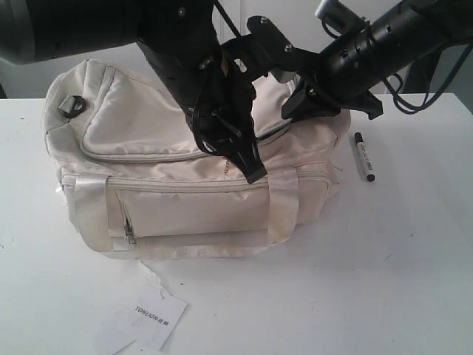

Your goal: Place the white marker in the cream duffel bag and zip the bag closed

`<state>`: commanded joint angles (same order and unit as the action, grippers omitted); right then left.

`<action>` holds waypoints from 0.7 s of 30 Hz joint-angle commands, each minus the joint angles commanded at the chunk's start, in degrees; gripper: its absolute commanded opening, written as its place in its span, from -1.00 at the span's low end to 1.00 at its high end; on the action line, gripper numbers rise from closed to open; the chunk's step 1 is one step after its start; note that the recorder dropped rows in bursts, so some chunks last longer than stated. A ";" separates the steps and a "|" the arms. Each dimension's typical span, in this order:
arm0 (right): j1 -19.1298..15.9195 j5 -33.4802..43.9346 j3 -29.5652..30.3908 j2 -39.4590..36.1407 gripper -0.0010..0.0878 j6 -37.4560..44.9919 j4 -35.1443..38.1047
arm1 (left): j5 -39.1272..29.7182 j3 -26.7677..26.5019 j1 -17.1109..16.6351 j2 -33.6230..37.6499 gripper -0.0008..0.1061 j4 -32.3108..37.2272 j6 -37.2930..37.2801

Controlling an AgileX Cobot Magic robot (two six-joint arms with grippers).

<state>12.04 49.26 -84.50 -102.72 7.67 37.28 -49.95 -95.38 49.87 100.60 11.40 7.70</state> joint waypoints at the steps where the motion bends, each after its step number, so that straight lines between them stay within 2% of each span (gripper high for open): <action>1: 0.00 0.00 0.00 0.00 -0.98 0.00 0.00 | -0.46 0.00 0.00 0.00 -0.99 0.09 0.00; 21: -0.10 0.00 0.00 0.00 -0.98 0.00 -1.68 | -1.36 0.00 0.00 -4.01 -0.99 2.91 0.00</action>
<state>11.94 49.26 -84.50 -102.72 7.67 35.60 -51.31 -95.38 49.87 96.59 14.31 7.70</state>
